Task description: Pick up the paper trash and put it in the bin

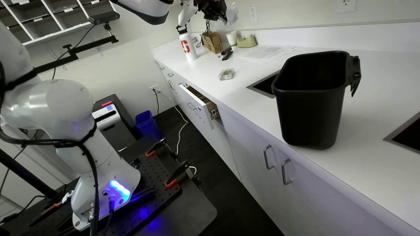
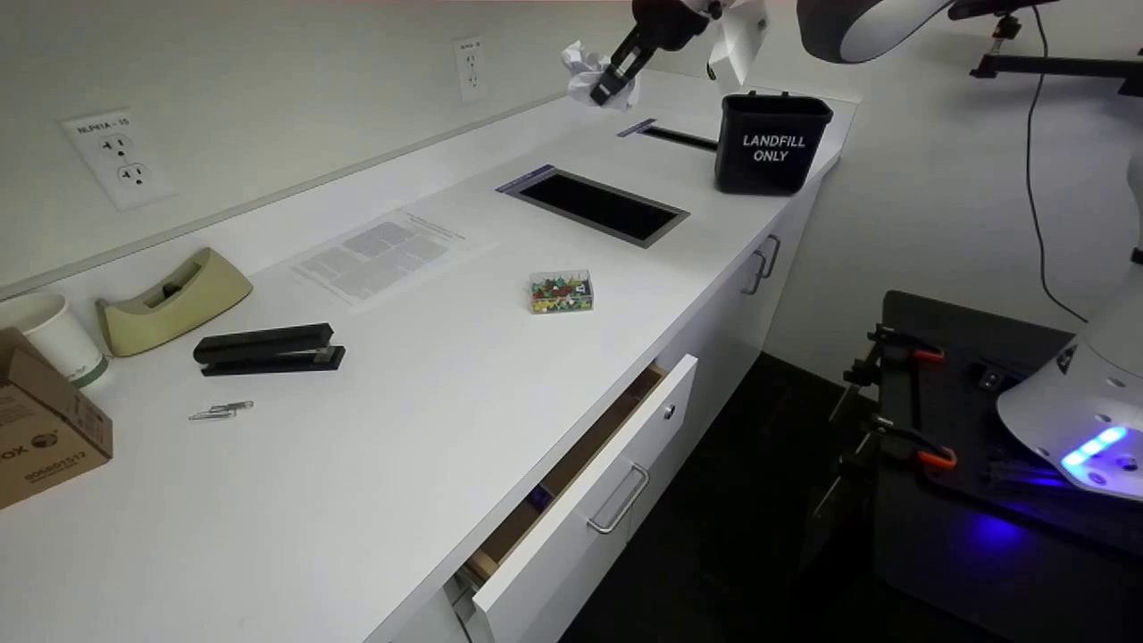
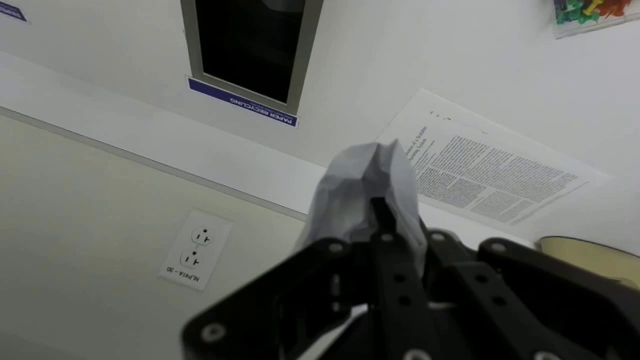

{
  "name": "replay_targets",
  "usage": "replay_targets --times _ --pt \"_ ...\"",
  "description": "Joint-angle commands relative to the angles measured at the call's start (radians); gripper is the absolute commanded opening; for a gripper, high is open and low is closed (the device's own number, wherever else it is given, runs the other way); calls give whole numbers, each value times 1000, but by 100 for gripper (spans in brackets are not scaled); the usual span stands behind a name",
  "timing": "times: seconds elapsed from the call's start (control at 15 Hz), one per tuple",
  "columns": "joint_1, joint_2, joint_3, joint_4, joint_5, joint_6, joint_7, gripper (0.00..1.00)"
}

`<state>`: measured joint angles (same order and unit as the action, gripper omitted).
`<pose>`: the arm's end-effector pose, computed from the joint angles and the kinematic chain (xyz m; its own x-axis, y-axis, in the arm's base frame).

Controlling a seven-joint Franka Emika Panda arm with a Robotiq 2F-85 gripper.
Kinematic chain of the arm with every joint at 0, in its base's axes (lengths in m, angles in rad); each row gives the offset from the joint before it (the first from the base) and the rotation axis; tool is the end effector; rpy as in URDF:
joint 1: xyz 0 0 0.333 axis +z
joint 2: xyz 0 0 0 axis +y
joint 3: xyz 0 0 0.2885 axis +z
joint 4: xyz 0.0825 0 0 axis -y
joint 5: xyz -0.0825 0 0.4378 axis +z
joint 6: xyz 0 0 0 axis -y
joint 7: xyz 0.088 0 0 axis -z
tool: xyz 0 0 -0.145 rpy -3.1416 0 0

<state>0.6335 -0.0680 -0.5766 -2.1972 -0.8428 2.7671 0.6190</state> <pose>0.6281 0.0561 0.3860 0.7460 0.1999 0.6352 0.0108 -0.9574 0.2887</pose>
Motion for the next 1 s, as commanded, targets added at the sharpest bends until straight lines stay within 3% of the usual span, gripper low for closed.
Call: replay_targets --times 0.0,0.2,0.27,0.33,0.53,0.93 --pt "2 1 -2 10 31 -25 -8 2" --pt "-24 -59 -23 8 110 -139 4 1" --pt "-212 -75 144 4 159 -170 -9 1" --pt "-255 -108 162 -8 177 -208 -1 2" --pt "-503 -196 306 -42 223 -276 19 2" --pt "-845 -330 390 -117 323 -351 30 2"
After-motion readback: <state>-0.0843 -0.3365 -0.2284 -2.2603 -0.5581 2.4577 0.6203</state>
